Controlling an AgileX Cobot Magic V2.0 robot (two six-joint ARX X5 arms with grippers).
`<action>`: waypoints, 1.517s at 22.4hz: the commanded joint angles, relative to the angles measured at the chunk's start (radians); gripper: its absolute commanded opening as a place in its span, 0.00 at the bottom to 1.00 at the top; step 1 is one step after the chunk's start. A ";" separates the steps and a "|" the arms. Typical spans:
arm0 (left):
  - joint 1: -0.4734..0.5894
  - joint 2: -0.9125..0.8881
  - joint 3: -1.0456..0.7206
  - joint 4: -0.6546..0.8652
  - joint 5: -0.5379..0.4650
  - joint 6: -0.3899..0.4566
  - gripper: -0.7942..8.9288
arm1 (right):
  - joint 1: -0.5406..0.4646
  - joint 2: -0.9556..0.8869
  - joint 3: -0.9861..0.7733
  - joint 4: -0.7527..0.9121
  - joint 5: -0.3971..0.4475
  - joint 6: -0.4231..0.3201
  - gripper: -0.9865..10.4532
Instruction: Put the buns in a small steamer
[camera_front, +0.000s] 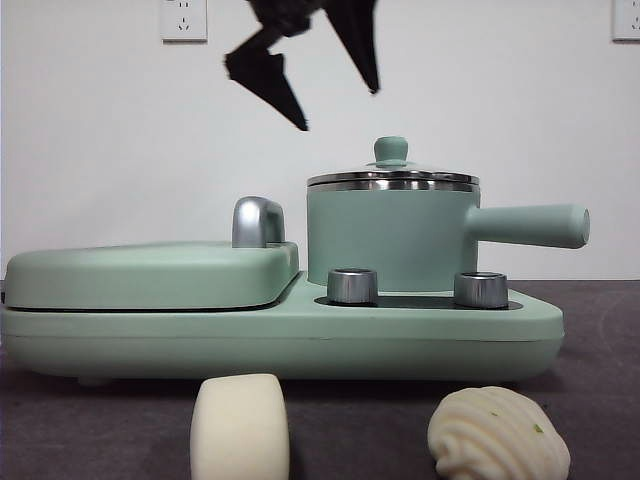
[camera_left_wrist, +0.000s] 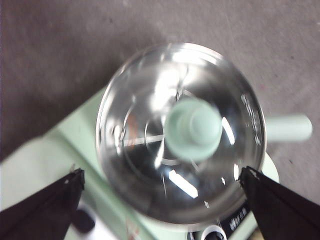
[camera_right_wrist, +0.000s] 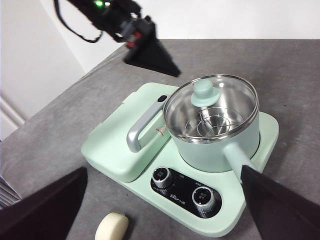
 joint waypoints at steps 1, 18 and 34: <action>-0.029 0.045 0.048 0.034 -0.020 0.028 0.59 | 0.000 0.005 0.014 0.006 -0.002 0.010 0.51; -0.097 0.135 0.048 0.076 -0.047 0.068 0.42 | 0.000 0.005 0.014 0.006 0.002 0.011 0.51; -0.105 0.145 0.093 0.050 -0.065 0.097 0.19 | 0.000 0.005 0.014 0.002 0.002 0.011 0.51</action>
